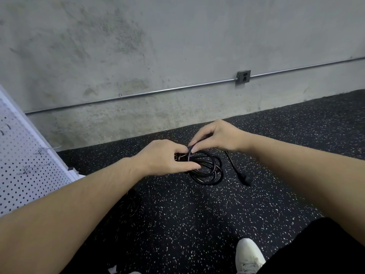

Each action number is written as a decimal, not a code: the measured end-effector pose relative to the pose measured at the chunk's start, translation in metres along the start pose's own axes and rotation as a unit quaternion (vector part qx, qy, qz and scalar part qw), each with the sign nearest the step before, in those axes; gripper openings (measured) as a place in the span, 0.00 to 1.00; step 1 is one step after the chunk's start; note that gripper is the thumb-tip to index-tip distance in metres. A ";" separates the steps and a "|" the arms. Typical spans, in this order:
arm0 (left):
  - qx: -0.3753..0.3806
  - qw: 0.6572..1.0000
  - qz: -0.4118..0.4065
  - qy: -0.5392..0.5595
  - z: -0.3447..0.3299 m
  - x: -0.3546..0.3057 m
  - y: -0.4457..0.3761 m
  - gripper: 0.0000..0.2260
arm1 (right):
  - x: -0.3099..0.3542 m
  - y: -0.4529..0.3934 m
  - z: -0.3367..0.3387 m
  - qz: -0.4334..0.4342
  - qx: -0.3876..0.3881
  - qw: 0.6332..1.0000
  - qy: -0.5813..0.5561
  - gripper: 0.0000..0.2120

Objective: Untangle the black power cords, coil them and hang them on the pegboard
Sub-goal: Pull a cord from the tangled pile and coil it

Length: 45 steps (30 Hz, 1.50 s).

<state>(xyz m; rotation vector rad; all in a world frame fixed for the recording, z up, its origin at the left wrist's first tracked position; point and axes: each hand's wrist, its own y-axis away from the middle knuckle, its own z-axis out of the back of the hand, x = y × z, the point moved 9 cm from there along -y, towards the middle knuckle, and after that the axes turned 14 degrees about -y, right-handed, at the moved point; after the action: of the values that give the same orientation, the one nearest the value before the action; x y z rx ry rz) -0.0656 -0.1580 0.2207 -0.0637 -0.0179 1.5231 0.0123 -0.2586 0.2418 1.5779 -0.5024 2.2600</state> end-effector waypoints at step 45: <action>-0.023 0.921 0.043 0.386 -0.011 0.003 -0.004 0.08 | -0.031 0.003 0.013 -0.099 -0.009 0.992 -0.075 0.07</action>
<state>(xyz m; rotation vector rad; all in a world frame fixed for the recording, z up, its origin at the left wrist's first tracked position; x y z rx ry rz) -0.0611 -0.1550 0.2102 -0.7078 0.5860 1.4947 0.0315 -0.2690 0.2169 1.7156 -0.3851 1.9967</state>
